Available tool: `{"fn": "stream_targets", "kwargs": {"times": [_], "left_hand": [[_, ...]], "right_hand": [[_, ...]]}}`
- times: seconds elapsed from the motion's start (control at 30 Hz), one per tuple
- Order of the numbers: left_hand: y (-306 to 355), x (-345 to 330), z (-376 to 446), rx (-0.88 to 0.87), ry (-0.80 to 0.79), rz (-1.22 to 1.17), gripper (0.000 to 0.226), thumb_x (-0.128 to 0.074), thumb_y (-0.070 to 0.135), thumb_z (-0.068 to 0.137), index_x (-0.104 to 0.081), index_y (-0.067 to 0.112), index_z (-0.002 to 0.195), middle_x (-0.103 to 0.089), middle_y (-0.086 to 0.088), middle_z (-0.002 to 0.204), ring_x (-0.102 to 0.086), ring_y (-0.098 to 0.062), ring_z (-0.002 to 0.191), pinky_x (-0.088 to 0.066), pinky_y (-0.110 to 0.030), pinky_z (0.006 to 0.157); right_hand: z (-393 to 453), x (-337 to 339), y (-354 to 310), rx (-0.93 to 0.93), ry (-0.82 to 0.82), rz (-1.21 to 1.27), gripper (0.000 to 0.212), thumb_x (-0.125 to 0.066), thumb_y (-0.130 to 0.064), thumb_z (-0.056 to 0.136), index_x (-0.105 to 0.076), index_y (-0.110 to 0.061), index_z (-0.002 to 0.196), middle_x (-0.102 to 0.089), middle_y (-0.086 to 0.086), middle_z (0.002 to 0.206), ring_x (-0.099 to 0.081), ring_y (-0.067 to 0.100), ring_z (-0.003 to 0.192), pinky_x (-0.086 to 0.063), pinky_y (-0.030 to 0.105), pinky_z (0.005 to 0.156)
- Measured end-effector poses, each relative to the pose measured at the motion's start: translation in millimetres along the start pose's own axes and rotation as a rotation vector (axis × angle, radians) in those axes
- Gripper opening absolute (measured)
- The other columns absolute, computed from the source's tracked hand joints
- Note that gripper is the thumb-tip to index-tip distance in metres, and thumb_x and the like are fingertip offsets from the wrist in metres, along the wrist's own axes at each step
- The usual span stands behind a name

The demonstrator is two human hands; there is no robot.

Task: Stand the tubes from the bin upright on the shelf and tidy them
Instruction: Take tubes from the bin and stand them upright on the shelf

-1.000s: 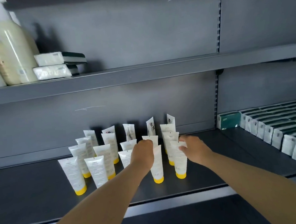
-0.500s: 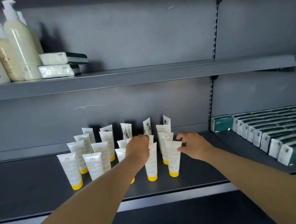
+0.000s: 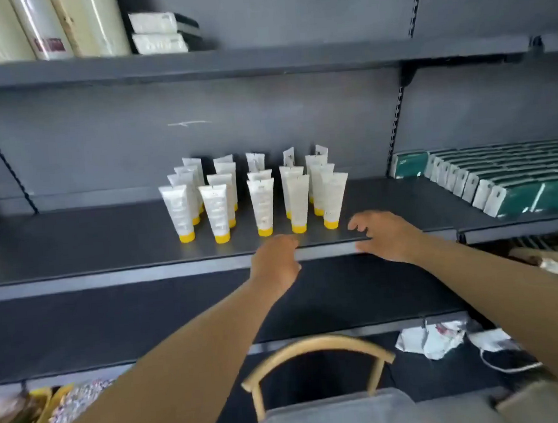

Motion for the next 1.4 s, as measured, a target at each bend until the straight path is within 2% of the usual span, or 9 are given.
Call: {"fn": "stream_targets", "kwargs": {"times": [0.1, 0.3, 0.4, 0.63, 0.77, 0.97, 1.17, 1.3, 1.4], "left_hand": [[-43, -87, -68, 0.069, -0.149, -0.008, 0.041, -0.060, 0.019, 0.088, -0.052, 0.018, 0.128, -0.055, -0.002, 0.129, -0.052, -0.025, 0.121, -0.043, -0.036, 0.095], [-118, -259, -189, 0.206, -0.474, 0.019, 0.030, -0.053, 0.016, 0.088, -0.051, 0.017, 0.118, -0.056, -0.001, 0.124, -0.054, -0.021, 0.117, -0.046, -0.032, 0.094], [-137, -319, -223, 0.261, -0.536, -0.014, 0.028, -0.054, 0.020, 0.087, -0.053, 0.020, 0.115, -0.058, 0.002, 0.122, -0.056, -0.019, 0.112, -0.045, -0.029, 0.090], [-149, -442, -253, 0.330, -0.673, -0.070, 0.036, -0.056, 0.023, 0.090, -0.049, 0.019, 0.125, -0.054, 0.003, 0.129, -0.052, -0.014, 0.119, -0.040, -0.022, 0.095], [-145, -483, -232, 0.345, -0.671, -0.054, 0.040, -0.056, 0.026, 0.092, -0.046, 0.019, 0.131, -0.053, 0.001, 0.132, -0.052, -0.017, 0.121, -0.043, -0.027, 0.098], [-142, -511, -179, 0.379, -0.517, -0.079, 0.042, -0.057, 0.028, 0.092, -0.045, 0.017, 0.131, -0.054, -0.001, 0.132, -0.054, -0.018, 0.120, -0.045, -0.031, 0.101], [-149, -561, -164, 0.496, -0.596, -0.087, 0.045, -0.055, 0.031, 0.093, -0.041, 0.011, 0.131, -0.050, -0.007, 0.131, -0.053, -0.024, 0.119, -0.045, -0.033, 0.099], [-148, -580, -170, 0.522, -0.619, -0.066, 0.049, -0.058, 0.034, 0.091, -0.042, 0.009, 0.129, -0.051, -0.008, 0.127, -0.051, -0.024, 0.117, -0.043, -0.032, 0.100], [-151, -585, -168, 0.538, -0.599, -0.066, 0.047, -0.060, 0.037, 0.089, -0.046, 0.008, 0.124, -0.053, -0.007, 0.121, -0.053, -0.022, 0.111, -0.045, -0.031, 0.096]], "right_hand": [[-49, -79, 20, -0.042, -0.110, 0.007, 0.039, -0.067, -0.024, 0.085, -0.056, -0.020, 0.122, -0.056, 0.002, 0.121, -0.048, 0.010, 0.092, -0.040, 0.024, 0.089], [-128, -248, 78, -0.134, -0.388, -0.054, 0.033, -0.060, -0.025, 0.087, -0.054, -0.025, 0.120, -0.056, -0.003, 0.122, -0.055, 0.016, 0.114, -0.040, 0.027, 0.093], [-152, -318, 99, -0.150, -0.503, -0.069, 0.041, -0.057, -0.029, 0.091, -0.048, -0.021, 0.130, -0.050, -0.004, 0.134, -0.048, 0.014, 0.124, -0.034, 0.021, 0.100], [-175, -462, 155, -0.262, -0.675, 0.040, 0.038, -0.061, -0.025, 0.088, -0.050, -0.019, 0.124, -0.055, 0.000, 0.129, -0.053, 0.017, 0.116, -0.041, 0.024, 0.095], [-171, -514, 182, -0.300, -0.729, 0.081, 0.038, -0.063, -0.023, 0.087, -0.051, -0.018, 0.123, -0.057, 0.001, 0.128, -0.056, 0.017, 0.112, -0.045, 0.024, 0.090], [-145, -555, 215, -0.332, -0.749, 0.100, 0.041, -0.066, -0.025, 0.086, -0.051, -0.018, 0.123, -0.057, 0.001, 0.125, -0.057, 0.018, 0.109, -0.043, 0.022, 0.082], [-123, -595, 233, -0.445, -0.702, 0.103, 0.045, -0.063, -0.034, 0.087, -0.045, -0.016, 0.124, -0.057, 0.004, 0.121, -0.057, 0.022, 0.107, -0.045, 0.026, 0.079], [-128, -628, 225, -0.522, -0.668, 0.131, 0.059, -0.060, -0.035, 0.087, -0.037, -0.012, 0.136, -0.050, 0.009, 0.132, -0.049, 0.028, 0.122, -0.046, 0.034, 0.095], [-123, -633, 224, -0.520, -0.594, 0.086, 0.053, -0.057, -0.034, 0.090, -0.040, -0.011, 0.134, -0.050, 0.009, 0.130, -0.050, 0.028, 0.121, -0.045, 0.034, 0.097]]}}
Point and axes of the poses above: each hand's wrist, its own z-axis towards the middle knuckle, its own x-axis out of the back of the hand, y = z × x, the point moved 10 cm from there along z, towards the middle knuckle
